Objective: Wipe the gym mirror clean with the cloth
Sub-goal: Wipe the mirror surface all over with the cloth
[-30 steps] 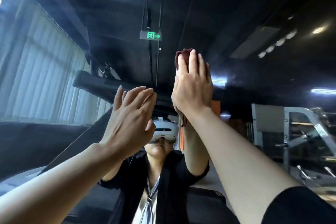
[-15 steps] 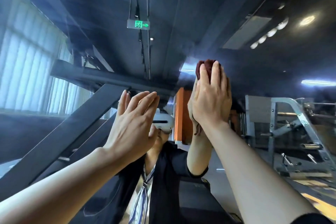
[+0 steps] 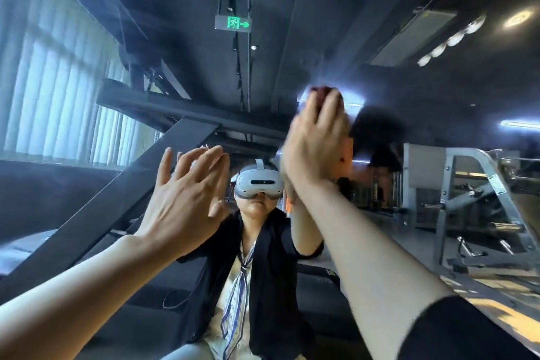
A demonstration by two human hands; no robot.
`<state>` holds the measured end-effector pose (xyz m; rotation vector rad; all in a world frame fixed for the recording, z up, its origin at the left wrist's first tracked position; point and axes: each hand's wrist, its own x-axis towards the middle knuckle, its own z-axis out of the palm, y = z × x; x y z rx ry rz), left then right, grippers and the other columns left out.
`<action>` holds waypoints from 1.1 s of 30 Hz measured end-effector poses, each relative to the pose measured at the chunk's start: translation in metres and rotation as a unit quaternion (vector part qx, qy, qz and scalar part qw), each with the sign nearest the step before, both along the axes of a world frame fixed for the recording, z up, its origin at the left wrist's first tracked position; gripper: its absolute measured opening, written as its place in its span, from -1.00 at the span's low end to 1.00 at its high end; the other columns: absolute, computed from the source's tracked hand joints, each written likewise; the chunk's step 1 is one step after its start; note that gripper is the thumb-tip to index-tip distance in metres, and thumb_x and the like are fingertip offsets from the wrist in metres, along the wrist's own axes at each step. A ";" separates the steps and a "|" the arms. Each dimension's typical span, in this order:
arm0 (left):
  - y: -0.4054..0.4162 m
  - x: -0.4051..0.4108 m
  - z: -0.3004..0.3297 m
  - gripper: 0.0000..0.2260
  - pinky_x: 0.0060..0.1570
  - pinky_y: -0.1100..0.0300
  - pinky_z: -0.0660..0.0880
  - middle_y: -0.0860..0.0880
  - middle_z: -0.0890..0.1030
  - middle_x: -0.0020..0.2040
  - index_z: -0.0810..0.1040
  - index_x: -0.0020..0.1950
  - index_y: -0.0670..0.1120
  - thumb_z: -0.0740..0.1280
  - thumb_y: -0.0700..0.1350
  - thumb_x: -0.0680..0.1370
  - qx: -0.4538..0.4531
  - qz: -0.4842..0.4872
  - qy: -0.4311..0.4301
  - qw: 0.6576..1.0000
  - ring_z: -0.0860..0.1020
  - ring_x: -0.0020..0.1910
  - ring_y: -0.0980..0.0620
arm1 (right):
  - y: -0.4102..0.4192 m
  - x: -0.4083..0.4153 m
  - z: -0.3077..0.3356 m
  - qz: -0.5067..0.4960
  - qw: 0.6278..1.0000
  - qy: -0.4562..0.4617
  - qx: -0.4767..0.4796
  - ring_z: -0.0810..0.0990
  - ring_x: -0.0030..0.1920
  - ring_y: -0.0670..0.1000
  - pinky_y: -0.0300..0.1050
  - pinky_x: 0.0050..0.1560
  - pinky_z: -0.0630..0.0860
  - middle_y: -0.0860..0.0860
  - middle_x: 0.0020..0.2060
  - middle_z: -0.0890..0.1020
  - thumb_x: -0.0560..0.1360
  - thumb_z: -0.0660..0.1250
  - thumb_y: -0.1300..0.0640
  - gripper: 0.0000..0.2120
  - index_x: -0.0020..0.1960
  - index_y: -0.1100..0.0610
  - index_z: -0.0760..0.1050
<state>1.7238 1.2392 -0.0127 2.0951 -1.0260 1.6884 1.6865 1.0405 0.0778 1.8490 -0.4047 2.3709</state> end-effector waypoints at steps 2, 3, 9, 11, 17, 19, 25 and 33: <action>0.013 0.007 -0.012 -0.38 0.38 -0.43 0.21 -0.09 0.45 0.43 0.42 0.46 -0.14 0.26 0.05 0.43 0.001 0.003 0.012 1.000 0.33 0.41 -0.15 | 0.047 0.024 0.001 0.013 0.997 0.019 -0.074 0.44 0.36 0.37 0.28 0.39 0.36 0.34 0.38 0.45 0.57 0.19 0.14 -0.58 0.38 0.25 0.50; 0.017 0.009 -0.016 -0.38 0.38 -0.43 0.21 -0.09 0.45 0.43 0.42 0.47 -0.14 0.21 0.07 0.44 0.001 0.003 0.015 1.000 0.33 0.41 -0.16 | 0.068 0.034 -0.003 0.017 0.993 0.042 -0.110 0.40 0.41 0.35 0.26 0.44 0.31 0.33 0.42 0.43 0.60 0.16 0.14 -0.57 0.41 0.23 0.48; -0.005 0.002 -0.019 -0.44 0.44 -0.37 0.13 -0.10 0.49 0.37 0.53 0.38 -0.14 0.17 0.08 0.45 -0.009 -0.032 0.003 0.999 0.34 0.40 -0.18 | 0.071 0.031 -0.018 -0.022 0.950 0.182 -0.252 0.24 0.54 0.23 0.14 0.53 0.17 0.21 0.54 0.30 0.65 0.01 0.16 -0.52 0.55 0.11 0.32; -0.033 -0.006 -0.016 -0.44 0.48 -0.31 0.05 -0.11 0.50 0.39 0.53 0.39 -0.17 0.18 0.03 0.45 0.002 -0.049 -0.017 0.999 0.33 0.42 -0.16 | 0.035 0.012 -0.017 -0.016 0.956 0.168 -0.240 0.29 0.51 0.23 0.15 0.52 0.21 0.22 0.51 0.35 0.64 0.04 0.18 -0.53 0.52 0.12 0.37; -0.138 -0.047 -0.023 -0.43 0.46 -0.36 0.08 -0.10 0.50 0.42 0.53 0.39 -0.18 0.30 -0.06 0.39 0.043 -0.102 -0.057 0.992 0.30 0.46 -0.10 | -0.118 -0.078 -0.049 -0.060 0.992 0.086 -0.065 0.37 0.46 0.27 0.25 0.44 0.36 0.24 0.48 0.39 0.66 0.12 0.12 -0.59 0.48 0.16 0.43; -0.161 -0.057 -0.033 -0.42 0.47 -0.35 0.05 -0.08 0.47 0.44 0.51 0.41 -0.17 0.21 -0.05 0.40 0.062 -0.104 -0.059 0.991 0.30 0.48 -0.09 | -0.160 -0.107 -0.069 -0.072 0.994 0.076 -0.007 0.39 0.44 0.29 0.25 0.37 0.43 0.25 0.49 0.37 0.67 0.01 0.09 -0.55 0.48 0.17 0.42; -0.194 -0.072 -0.043 -0.34 0.50 -0.26 0.00 -0.10 0.23 0.59 0.32 0.54 -0.18 0.11 0.00 0.44 0.082 -0.108 -0.040 0.990 0.16 0.59 -0.06 | -0.156 -0.102 -0.133 -0.067 0.995 0.074 0.011 0.29 0.50 0.29 0.23 0.48 0.31 0.26 0.51 0.31 0.68 0.09 0.11 -0.57 0.51 0.20 0.37; -0.199 -0.071 -0.036 -0.41 0.56 -0.16 -0.04 -0.17 0.25 0.57 0.31 0.53 -0.24 0.11 0.06 0.58 0.070 -0.057 -0.061 0.994 0.19 0.57 -0.11 | -0.165 -0.112 -0.050 -0.027 0.998 0.046 -0.013 0.38 0.45 0.28 0.26 0.43 0.37 0.24 0.46 0.42 0.66 0.02 0.10 -0.56 0.42 0.17 0.49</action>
